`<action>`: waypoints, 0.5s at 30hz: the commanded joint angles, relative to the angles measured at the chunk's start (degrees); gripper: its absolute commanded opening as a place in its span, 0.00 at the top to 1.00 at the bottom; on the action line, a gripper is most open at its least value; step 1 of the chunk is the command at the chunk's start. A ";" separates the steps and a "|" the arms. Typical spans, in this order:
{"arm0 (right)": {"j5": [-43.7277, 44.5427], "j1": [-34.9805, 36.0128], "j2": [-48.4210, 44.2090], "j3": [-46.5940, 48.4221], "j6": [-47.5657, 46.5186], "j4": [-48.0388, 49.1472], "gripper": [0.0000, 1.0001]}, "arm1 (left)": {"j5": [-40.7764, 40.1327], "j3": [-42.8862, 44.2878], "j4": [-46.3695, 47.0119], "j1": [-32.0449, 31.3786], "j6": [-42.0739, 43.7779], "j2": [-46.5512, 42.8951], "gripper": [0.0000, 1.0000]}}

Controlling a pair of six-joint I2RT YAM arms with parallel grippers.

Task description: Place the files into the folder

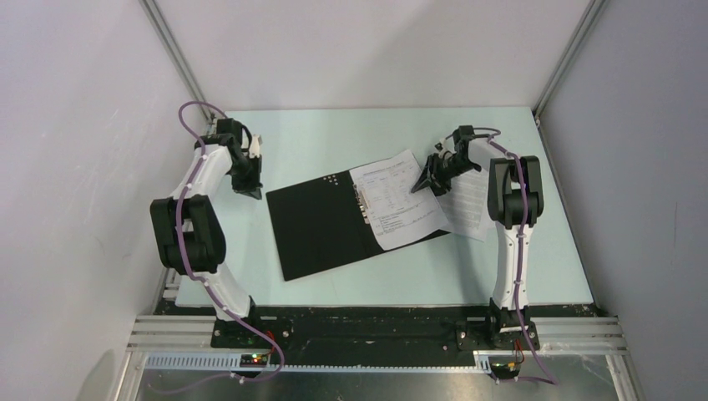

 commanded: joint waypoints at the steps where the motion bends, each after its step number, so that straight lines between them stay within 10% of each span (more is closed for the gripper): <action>1: 10.62 0.52 -4.25 0.24 -1.67 -2.79 0.53 | 1.12 1.33 -0.12 -0.32 0.58 -0.70 0.98; 8: 19.86 0.72 -10.30 -0.38 -2.56 -5.68 0.03 | 1.54 2.57 -0.03 -1.67 -0.49 -0.51 0.95; 15: 20.06 0.29 -15.17 0.13 -2.93 -5.87 0.01 | 3.03 5.06 -0.06 -3.68 -1.64 0.13 0.95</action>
